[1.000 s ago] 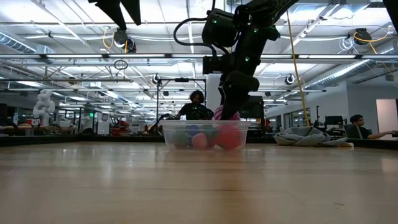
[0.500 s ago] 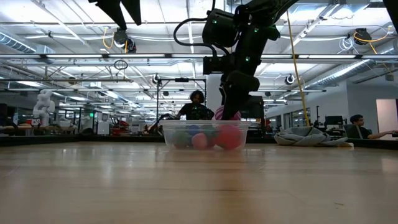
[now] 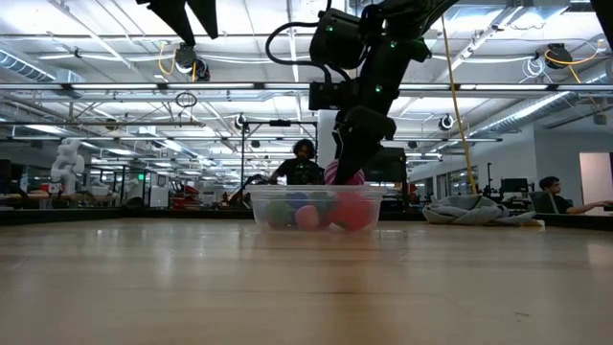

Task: Pick and placing Produce into tupperware
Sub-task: Put the onion into the transparent bin

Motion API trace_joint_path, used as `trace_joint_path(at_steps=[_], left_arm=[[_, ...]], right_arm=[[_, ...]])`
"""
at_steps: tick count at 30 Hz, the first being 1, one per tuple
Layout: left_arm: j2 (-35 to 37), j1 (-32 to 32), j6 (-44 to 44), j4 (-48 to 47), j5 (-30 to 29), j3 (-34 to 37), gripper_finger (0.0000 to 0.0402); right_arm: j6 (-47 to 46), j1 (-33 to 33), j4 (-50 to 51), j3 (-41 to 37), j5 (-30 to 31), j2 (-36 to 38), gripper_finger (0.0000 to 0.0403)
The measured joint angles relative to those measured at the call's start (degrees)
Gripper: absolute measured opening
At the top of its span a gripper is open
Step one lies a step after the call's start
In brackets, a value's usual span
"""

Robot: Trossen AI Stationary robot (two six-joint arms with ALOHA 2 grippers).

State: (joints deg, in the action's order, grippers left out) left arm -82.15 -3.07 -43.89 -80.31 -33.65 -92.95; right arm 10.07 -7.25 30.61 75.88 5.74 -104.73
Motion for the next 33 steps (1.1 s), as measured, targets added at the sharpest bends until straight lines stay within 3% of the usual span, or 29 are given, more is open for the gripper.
trace_joint_path(at_steps=[33], left_arm=[[0.0, 0.0, 0.2, 0.7, 0.0, 0.0, 0.0308]], right_arm=[[-1.7, 0.2, 0.6, 0.0, 0.2, -0.4, 0.0236]])
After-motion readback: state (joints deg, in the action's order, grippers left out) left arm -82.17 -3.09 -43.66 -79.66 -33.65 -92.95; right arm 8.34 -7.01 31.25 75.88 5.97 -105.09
